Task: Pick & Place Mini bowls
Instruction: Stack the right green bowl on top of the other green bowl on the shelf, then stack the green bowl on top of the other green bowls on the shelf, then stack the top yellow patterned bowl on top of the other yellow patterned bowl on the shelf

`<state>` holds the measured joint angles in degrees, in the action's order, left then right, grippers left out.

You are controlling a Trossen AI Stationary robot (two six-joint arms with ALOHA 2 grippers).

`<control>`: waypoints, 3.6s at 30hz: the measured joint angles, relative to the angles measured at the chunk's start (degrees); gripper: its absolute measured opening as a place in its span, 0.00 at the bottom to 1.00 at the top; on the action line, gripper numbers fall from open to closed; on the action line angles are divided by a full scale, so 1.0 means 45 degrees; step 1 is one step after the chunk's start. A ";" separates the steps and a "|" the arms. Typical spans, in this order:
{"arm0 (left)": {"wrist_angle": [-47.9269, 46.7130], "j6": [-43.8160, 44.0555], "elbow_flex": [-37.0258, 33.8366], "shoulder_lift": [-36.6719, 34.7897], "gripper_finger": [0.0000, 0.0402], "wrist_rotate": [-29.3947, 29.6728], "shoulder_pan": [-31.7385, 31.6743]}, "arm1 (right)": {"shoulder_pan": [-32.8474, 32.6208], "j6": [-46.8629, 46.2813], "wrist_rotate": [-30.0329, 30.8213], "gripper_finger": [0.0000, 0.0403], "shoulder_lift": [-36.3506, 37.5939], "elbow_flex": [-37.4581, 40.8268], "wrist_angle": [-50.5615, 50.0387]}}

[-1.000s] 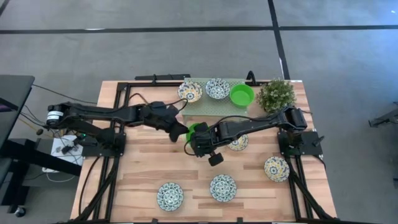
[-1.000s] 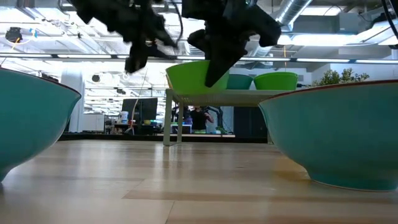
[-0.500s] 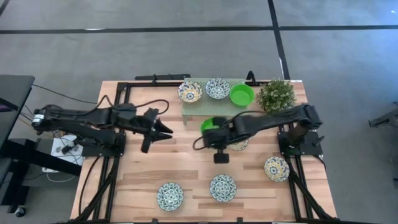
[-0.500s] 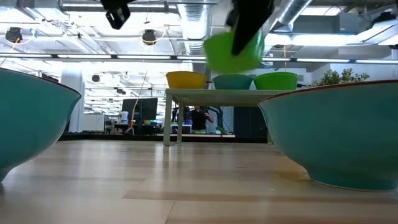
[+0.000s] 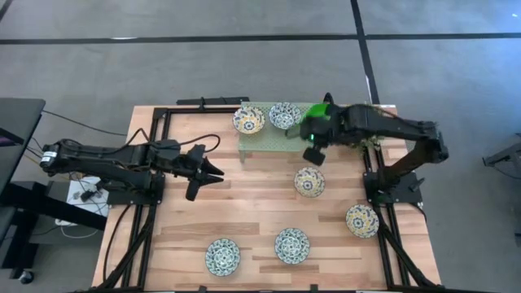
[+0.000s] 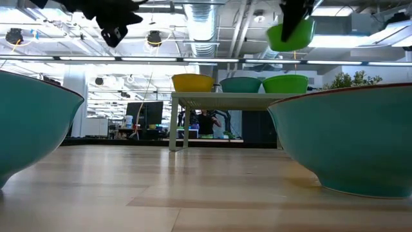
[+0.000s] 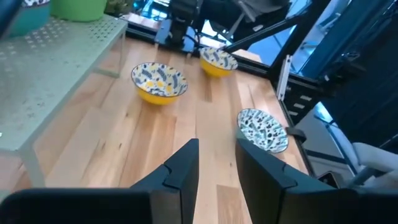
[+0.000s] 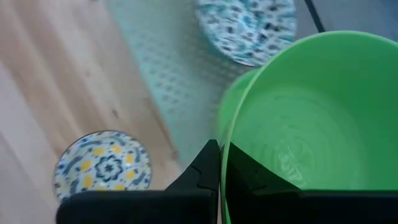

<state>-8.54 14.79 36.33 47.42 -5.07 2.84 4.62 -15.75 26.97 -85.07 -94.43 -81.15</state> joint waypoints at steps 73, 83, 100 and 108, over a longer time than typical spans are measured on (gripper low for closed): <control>0.0578 0.0916 -0.0333 -0.0001 0.26 0.0219 0.0061 | 0.3955 0.5256 -0.3989 0.21 0.0668 0.3229 0.4416; 0.0672 0.0916 -0.0333 -0.0001 0.26 0.0217 0.0061 | 0.3130 0.4545 -0.3979 0.21 0.0668 0.1676 0.3295; 0.0701 0.0687 -0.0333 -0.0001 0.26 0.0162 0.0061 | -0.1489 0.3904 -0.4022 0.18 0.3207 0.2942 0.5341; 0.0691 -0.0615 -0.0333 -0.0003 0.26 0.0166 0.0061 | -0.2949 0.0604 -0.4024 0.18 0.5240 0.8531 0.8392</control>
<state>-5.43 12.03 34.83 47.41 -4.32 3.11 -8.65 -13.03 8.86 -61.49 -56.05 -43.38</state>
